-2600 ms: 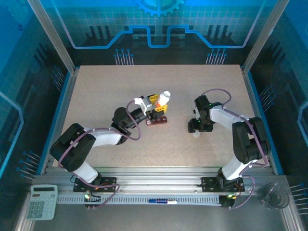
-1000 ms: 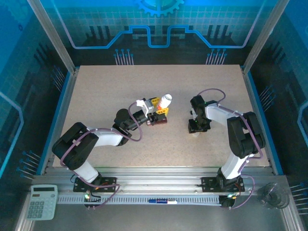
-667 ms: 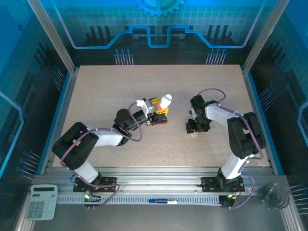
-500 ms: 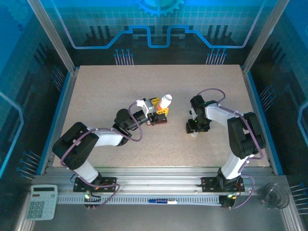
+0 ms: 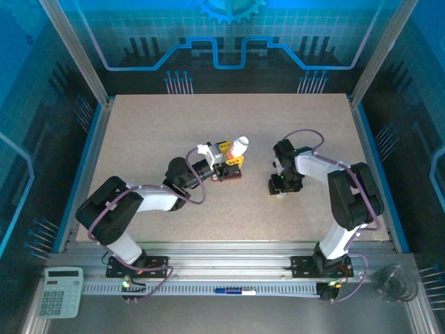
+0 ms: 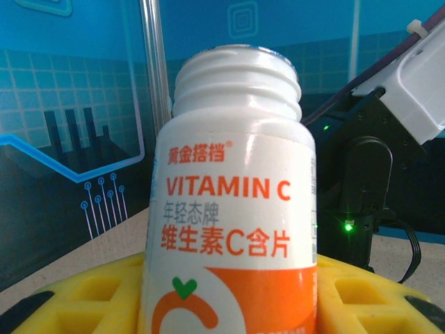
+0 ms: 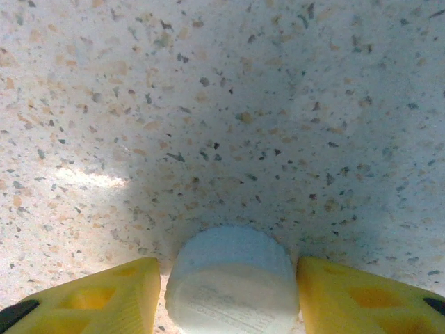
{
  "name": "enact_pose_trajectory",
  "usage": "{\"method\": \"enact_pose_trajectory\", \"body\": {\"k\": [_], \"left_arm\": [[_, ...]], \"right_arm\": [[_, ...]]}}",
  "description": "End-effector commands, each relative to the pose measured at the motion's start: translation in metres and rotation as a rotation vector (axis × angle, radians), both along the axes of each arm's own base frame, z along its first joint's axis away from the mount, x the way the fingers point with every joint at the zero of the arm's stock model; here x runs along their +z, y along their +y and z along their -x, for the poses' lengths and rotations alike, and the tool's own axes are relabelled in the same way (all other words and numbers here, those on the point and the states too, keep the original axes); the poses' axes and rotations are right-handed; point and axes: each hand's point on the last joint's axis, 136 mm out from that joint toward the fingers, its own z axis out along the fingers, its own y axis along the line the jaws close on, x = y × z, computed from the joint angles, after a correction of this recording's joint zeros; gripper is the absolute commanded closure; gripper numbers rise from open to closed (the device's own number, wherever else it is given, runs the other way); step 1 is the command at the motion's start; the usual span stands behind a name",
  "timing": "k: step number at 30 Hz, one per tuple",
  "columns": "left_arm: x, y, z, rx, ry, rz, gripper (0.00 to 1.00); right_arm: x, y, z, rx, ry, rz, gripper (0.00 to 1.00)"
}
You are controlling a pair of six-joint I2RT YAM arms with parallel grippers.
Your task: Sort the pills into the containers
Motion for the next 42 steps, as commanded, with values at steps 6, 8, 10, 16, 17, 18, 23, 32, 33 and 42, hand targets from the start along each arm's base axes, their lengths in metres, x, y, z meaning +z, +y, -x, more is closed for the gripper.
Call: {"method": "enact_pose_trajectory", "body": {"k": [6,8,10,16,17,18,23,32,33,42], "left_arm": [[0.0,-0.003,0.007,-0.033,-0.007,0.016,1.0],[-0.001,-0.004,0.007,-0.036,-0.01,0.012,1.0],[-0.002,-0.005,0.008,-0.043,-0.013,0.008,1.0],[-0.006,-0.011,0.006,-0.058,-0.01,0.001,1.0],[-0.008,-0.011,0.005,-0.058,-0.008,-0.002,1.0],[-0.009,-0.012,0.005,-0.06,-0.008,-0.005,1.0],[-0.018,-0.019,0.004,-0.08,-0.009,-0.028,1.0],[-0.04,-0.039,-0.003,-0.124,0.002,-0.063,1.0],[-0.042,-0.042,-0.004,-0.127,0.002,-0.068,1.0],[-0.053,-0.057,-0.01,-0.176,-0.008,-0.084,1.0]], "right_arm": [[0.001,0.005,0.002,0.033,0.02,0.012,0.55],[0.003,0.006,0.001,0.033,0.012,0.009,0.6],[0.007,0.008,-0.001,0.034,0.002,0.001,0.64],[0.043,0.017,-0.016,0.026,-0.083,-0.055,0.64],[0.053,0.018,-0.02,0.022,-0.102,-0.068,0.64],[0.061,0.019,-0.023,0.021,-0.118,-0.082,0.64],[0.119,0.022,-0.043,0.0,-0.222,-0.172,0.63],[0.203,0.023,-0.062,-0.015,-0.333,-0.376,0.62],[0.208,0.023,-0.062,-0.012,-0.339,-0.391,0.62],[0.242,0.037,-0.052,0.069,-0.342,-0.525,0.62]]}}
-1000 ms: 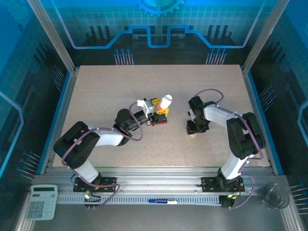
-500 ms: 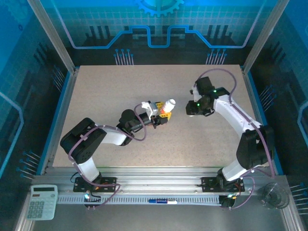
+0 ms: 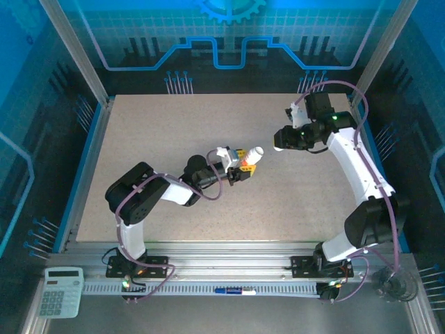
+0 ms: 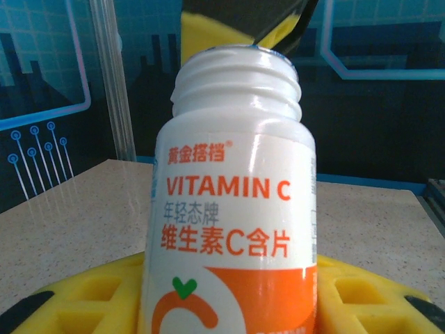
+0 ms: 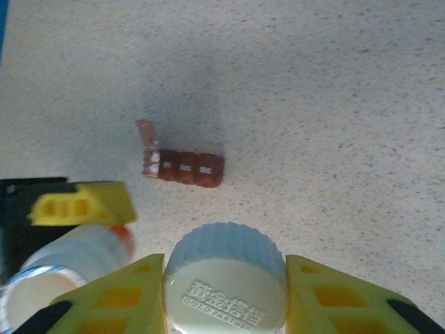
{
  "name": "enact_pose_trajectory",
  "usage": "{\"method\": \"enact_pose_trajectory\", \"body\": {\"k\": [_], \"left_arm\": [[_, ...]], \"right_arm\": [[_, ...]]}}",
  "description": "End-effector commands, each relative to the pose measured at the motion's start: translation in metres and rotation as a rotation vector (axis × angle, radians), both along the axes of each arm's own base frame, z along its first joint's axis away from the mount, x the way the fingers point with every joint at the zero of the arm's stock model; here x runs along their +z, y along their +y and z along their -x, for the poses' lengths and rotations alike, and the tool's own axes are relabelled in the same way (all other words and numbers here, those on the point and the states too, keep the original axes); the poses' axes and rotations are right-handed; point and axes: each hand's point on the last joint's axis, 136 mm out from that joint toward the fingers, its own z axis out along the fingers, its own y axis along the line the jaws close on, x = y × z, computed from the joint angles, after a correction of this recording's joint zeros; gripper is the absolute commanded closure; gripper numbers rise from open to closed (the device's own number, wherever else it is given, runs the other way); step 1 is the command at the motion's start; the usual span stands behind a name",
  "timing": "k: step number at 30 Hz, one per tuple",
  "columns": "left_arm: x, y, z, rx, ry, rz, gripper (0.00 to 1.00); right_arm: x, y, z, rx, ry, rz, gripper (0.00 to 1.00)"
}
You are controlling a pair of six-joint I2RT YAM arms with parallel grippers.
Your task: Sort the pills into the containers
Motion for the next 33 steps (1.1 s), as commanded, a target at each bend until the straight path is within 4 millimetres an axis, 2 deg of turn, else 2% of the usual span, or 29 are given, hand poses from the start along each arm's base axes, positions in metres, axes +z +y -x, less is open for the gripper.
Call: {"method": "enact_pose_trajectory", "body": {"k": [1,12,33], "left_arm": [[0.014,-0.01,0.004,-0.053,-0.08,0.023,1.0],[0.012,-0.015,0.006,-0.091,-0.091,0.018,1.0],[0.019,-0.018,0.008,-0.118,-0.111,0.026,1.0]], "right_arm": [[0.023,0.008,0.015,0.07,-0.007,-0.069,0.62],[0.038,0.035,0.031,0.215,0.024,-0.21,0.63],[0.017,0.052,0.038,0.282,0.102,-0.185,0.64]]}}
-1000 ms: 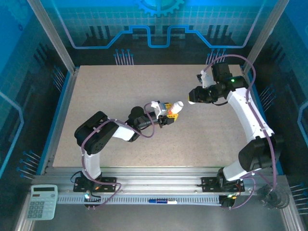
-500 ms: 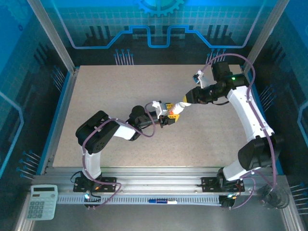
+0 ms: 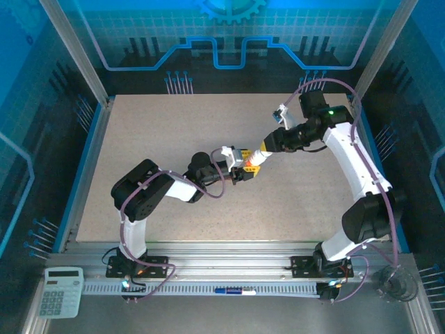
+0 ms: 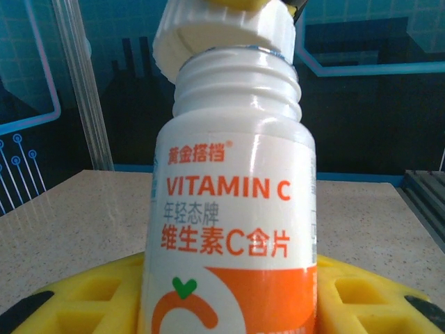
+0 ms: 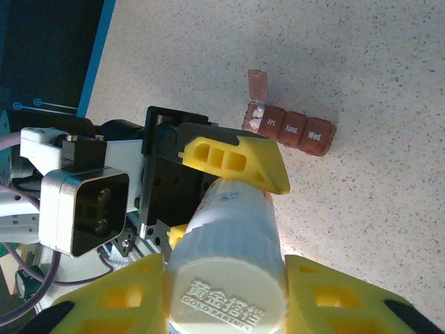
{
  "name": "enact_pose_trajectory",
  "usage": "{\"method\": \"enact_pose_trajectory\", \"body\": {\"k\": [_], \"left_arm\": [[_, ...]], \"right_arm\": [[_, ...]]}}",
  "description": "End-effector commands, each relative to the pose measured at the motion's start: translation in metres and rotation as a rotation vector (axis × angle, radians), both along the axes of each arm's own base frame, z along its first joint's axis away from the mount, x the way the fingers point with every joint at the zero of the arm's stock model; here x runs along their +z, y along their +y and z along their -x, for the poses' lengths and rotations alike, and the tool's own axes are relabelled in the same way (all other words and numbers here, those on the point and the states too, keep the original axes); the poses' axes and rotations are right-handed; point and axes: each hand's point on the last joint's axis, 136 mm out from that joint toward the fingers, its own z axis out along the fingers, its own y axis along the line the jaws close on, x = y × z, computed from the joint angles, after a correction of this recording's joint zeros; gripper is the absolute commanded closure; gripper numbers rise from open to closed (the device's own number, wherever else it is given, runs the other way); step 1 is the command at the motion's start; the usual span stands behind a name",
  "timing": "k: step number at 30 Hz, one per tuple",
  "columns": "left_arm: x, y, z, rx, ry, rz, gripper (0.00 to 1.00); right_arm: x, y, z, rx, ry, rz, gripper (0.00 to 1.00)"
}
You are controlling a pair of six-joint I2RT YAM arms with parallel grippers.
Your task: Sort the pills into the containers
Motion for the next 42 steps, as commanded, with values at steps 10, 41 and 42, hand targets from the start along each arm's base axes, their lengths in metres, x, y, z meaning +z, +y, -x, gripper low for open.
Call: {"method": "enact_pose_trajectory", "body": {"k": [10,41,42], "left_arm": [[0.022,-0.004,0.007,-0.04,-0.091,0.037,1.0],[0.024,0.003,0.006,-0.04,-0.093,0.034,1.0],[0.024,0.003,0.006,-0.041,-0.092,0.035,1.0]], "right_arm": [[-0.008,0.002,0.011,0.046,0.037,0.032,0.64],[-0.009,-0.009,0.023,0.047,0.045,0.033,0.68],[-0.01,-0.008,0.023,0.049,0.049,0.033,0.68]]}}
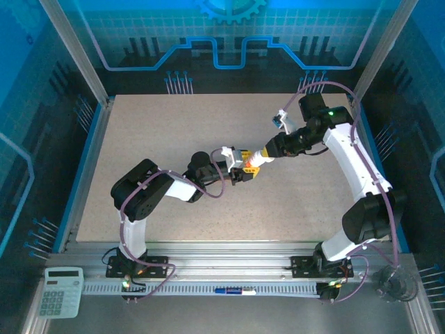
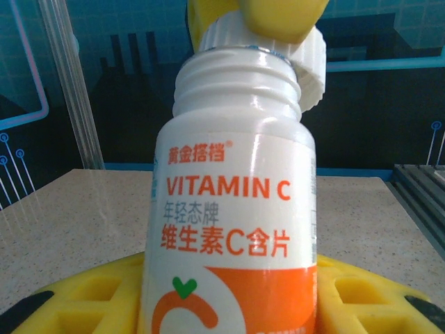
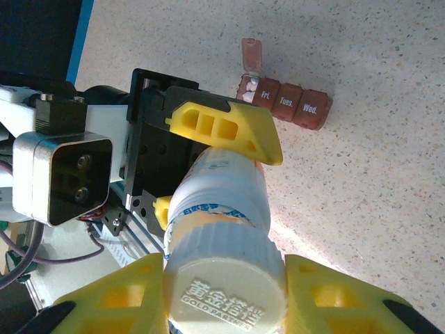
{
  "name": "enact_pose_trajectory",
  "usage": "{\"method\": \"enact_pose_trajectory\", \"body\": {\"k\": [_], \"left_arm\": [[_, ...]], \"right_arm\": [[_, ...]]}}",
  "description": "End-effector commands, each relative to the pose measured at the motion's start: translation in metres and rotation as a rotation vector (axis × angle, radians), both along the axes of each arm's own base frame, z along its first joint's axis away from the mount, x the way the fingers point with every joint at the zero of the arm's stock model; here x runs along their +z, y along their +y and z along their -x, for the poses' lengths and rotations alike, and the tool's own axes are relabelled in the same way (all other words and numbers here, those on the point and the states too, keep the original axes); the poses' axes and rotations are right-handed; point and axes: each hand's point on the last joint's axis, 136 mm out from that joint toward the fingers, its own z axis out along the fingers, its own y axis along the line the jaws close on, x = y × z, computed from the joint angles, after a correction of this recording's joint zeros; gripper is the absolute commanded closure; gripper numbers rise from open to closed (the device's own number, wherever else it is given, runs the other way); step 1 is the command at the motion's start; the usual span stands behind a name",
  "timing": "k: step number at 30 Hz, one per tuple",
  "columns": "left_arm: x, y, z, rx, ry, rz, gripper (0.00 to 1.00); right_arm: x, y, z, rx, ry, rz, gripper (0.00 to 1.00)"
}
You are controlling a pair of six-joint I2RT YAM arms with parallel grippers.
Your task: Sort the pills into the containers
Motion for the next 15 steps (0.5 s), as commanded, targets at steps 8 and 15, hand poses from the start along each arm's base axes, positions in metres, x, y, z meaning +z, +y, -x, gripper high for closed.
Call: {"method": "enact_pose_trajectory", "body": {"k": [8,15], "left_arm": [[0.025,0.0,0.004,-0.027,-0.079,0.049,1.0],[0.026,0.0,0.004,-0.031,-0.075,0.051,1.0]], "right_arm": [[0.003,0.007,0.003,0.019,0.022,-0.033,0.68],[0.008,0.015,-0.002,0.025,0.018,-0.053,0.69]]}}
